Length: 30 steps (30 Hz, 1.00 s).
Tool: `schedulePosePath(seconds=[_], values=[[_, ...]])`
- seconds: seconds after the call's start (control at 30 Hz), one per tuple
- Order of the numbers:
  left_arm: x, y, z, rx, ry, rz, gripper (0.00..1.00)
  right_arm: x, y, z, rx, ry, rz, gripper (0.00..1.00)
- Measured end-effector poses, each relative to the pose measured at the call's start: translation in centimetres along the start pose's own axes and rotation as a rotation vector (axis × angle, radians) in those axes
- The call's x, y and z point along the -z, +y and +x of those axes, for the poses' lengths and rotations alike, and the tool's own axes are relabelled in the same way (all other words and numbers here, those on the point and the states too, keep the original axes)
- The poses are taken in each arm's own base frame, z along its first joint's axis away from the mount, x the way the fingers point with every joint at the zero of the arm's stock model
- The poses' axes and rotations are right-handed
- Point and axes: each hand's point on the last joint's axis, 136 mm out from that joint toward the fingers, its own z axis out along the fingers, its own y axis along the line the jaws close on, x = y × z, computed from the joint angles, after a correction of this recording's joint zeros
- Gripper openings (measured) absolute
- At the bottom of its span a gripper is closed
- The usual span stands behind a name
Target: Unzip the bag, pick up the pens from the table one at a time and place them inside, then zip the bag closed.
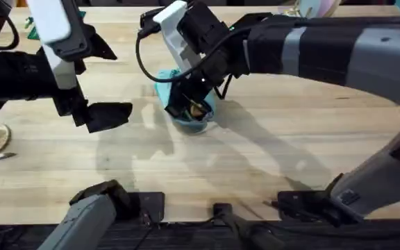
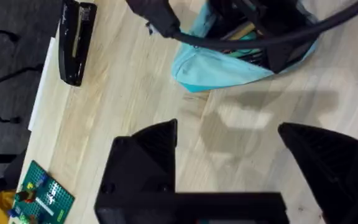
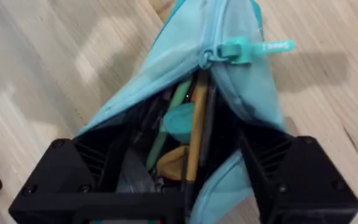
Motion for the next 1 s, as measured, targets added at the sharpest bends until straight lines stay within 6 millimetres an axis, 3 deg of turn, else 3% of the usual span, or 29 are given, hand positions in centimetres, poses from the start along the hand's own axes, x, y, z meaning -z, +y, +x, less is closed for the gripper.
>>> schedulePosePath(seconds=[0.17,0.2,0.47,1.0], values=[[0.0,0.0,0.0,0.000,0.000,0.000,0.993,1.7,0.1,-0.7,0.007,-0.032,0.011,0.997],[0.0,0.0,0.0,0.000,0.000,0.000,0.994,3.8,0.3,-1.7,0.016,-0.082,0.025,0.997],[0.0,0.0,0.0,0.000,0.000,0.000,0.994,8.1,0.8,-3.5,0.031,-0.189,0.045,0.998],[-0.7,0.1,0.6,0.027,0.002,0.034,0.993,9.0,1.0,-3.6,-0.158,-0.209,0.027,0.998]])
